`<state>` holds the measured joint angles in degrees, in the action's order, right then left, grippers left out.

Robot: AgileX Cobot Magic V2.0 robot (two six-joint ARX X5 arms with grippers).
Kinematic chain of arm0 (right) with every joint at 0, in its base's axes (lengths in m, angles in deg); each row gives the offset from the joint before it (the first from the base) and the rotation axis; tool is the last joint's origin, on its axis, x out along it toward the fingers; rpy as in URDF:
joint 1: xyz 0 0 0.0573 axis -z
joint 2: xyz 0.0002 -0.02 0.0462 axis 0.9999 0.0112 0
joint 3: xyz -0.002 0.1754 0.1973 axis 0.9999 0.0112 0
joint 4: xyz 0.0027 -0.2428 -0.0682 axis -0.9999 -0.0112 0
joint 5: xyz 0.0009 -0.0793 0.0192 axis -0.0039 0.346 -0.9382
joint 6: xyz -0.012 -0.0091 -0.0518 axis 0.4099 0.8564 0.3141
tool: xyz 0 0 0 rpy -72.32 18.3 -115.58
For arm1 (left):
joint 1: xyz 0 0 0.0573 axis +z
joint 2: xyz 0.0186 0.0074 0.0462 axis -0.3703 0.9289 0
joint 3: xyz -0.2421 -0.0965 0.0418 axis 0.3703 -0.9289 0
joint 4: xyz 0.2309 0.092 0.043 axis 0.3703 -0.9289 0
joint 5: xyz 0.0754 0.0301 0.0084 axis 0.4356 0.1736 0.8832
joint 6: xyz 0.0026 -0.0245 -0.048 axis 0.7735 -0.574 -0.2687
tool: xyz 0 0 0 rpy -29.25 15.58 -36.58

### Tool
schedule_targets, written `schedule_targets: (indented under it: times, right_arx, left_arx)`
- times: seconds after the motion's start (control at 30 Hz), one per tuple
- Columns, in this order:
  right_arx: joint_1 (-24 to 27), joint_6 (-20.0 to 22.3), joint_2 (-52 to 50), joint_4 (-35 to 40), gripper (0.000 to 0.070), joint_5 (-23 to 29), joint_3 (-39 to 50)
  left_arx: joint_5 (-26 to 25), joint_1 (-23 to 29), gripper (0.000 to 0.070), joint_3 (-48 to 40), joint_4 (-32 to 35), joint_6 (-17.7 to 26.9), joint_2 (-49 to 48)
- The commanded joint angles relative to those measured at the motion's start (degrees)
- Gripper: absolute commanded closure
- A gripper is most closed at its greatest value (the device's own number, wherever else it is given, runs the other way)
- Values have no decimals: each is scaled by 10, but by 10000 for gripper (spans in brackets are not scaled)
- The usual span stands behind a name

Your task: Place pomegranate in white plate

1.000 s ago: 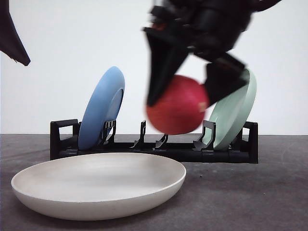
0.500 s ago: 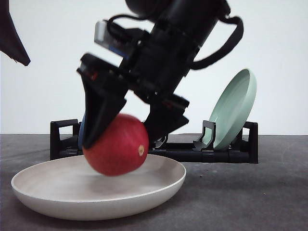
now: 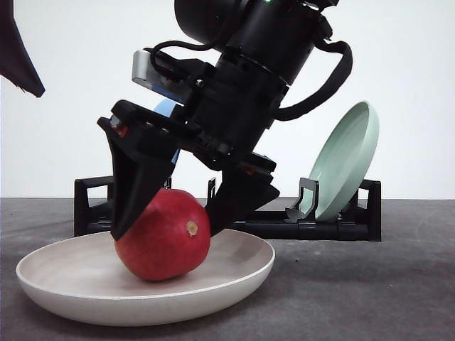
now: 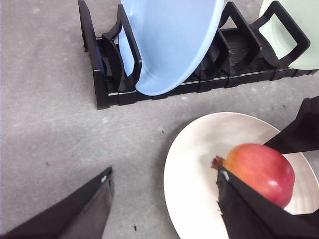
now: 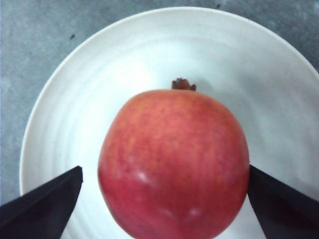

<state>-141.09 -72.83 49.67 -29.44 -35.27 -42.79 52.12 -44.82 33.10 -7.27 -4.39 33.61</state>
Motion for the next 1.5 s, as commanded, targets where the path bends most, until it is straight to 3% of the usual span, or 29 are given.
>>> schedule_targets:
  times: [0.0,0.1,0.2,0.43,0.8,1.13,1.37,1.43,1.47]
  right_arx:
    - [-6,2,-9,-3,37,2,-10]
    - [-6,31,-35,-7,39,18,-8]
    - [-5,53,-73,34,40,29,20]
    - [29,46,-180,147,41,-34,133]
    - [178,18,-359,121,44,-81,263]
    - [328,24,-502,12,46,-78,318]
    - [358,25,-532,21,45,-60,318]
    - [358,25,-535,21,122,-59,318]
    - [358,25,-535,25,321,-57,318]
  left_arx:
    - [2,-2,311,7,4,0,4]
    - [2,-2,311,7,4,0,4]
    - [2,-2,311,7,4,0,4]
    - [2,-2,311,7,4,0,4]
    - [2,-2,311,7,3,0,4]
    - [2,-2,311,7,-3,0,4]
    - [1,-2,311,7,-6,0,3]
    - [1,-2,404,7,-7,0,3]
    - [1,-2,589,7,-6,0,3]
